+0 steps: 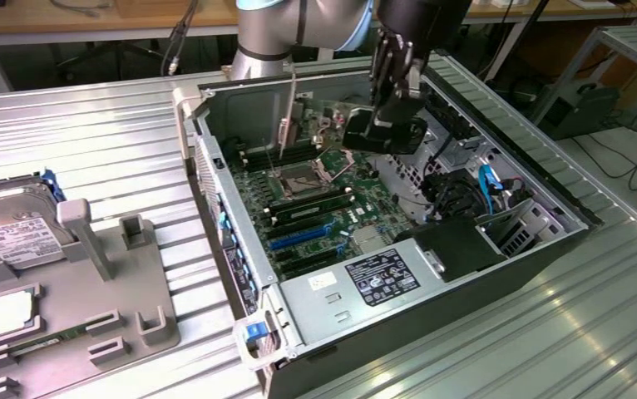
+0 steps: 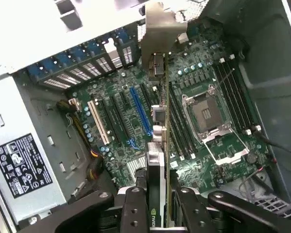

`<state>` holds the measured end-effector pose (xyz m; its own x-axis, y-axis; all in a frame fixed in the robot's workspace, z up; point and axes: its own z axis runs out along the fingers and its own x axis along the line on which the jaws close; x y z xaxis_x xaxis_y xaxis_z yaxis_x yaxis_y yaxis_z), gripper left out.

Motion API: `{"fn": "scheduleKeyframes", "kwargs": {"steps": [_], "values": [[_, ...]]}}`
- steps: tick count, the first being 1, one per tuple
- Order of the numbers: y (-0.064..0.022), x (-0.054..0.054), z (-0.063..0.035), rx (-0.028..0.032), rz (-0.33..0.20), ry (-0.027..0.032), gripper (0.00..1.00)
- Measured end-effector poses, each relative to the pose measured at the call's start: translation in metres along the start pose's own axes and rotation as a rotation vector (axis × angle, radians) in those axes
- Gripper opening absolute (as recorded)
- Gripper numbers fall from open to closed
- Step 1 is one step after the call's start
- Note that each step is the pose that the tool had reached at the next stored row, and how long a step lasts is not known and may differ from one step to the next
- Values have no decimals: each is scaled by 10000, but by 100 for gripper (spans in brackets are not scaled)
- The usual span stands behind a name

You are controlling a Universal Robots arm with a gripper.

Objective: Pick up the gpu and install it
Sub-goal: 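Insert the gpu into the slot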

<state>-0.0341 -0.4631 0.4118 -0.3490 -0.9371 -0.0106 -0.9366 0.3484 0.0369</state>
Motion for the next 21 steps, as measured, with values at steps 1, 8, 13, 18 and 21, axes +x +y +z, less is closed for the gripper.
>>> {"fn": "scheduleKeyframes", "kwargs": {"steps": [1,8,13,18,21], "values": [[-4,-1,18,11,-651,24,27],[-12,8,50,115,-1184,20,27],[-20,10,82,129,-1186,25,27],[-32,23,151,120,-1217,-5,27],[-39,38,199,119,-1241,-3,27]]}}
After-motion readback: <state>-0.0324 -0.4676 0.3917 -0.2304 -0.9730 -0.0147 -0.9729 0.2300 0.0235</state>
